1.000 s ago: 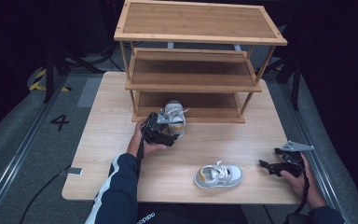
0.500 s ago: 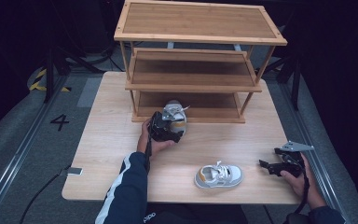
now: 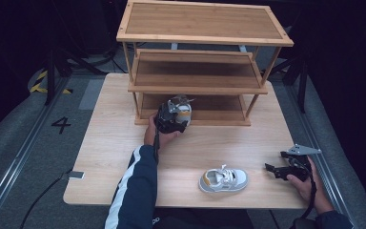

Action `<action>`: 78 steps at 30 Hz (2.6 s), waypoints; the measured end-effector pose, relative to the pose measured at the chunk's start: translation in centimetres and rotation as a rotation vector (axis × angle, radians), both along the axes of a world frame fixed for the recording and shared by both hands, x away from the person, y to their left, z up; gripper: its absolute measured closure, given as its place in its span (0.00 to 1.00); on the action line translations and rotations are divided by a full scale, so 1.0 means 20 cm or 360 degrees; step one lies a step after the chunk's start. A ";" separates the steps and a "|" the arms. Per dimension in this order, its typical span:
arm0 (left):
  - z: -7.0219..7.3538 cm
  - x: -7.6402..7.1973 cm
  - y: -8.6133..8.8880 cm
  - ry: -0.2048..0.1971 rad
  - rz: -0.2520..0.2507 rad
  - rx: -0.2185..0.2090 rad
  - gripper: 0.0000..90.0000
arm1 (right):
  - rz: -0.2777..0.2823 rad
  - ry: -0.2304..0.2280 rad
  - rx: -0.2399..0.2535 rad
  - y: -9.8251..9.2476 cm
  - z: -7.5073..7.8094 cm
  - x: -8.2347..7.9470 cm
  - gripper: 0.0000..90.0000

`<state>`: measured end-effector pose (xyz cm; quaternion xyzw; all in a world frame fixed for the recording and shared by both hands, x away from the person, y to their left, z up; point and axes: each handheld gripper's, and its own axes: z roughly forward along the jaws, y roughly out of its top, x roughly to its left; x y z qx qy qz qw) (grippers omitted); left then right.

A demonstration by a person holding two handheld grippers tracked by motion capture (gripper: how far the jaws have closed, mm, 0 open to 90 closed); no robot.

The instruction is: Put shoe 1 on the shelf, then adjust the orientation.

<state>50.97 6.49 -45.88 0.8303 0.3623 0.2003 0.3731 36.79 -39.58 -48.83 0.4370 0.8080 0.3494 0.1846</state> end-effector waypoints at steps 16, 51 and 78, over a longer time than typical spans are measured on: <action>0.00 0.13 -0.03 0.0006 0.0056 0.0114 0.39 | 0.0002 0.0000 0.0002 0.00 0.00 0.00 0.09; 0.06 -0.77 0.46 0.0115 -0.0350 0.0431 0.30 | 0.0007 0.0000 0.0001 0.00 0.00 0.00 0.09; -0.12 -1.02 0.81 0.0215 -0.0203 0.0038 0.20 | 0.0300 -0.0155 0.0055 0.21 0.30 -0.12 0.36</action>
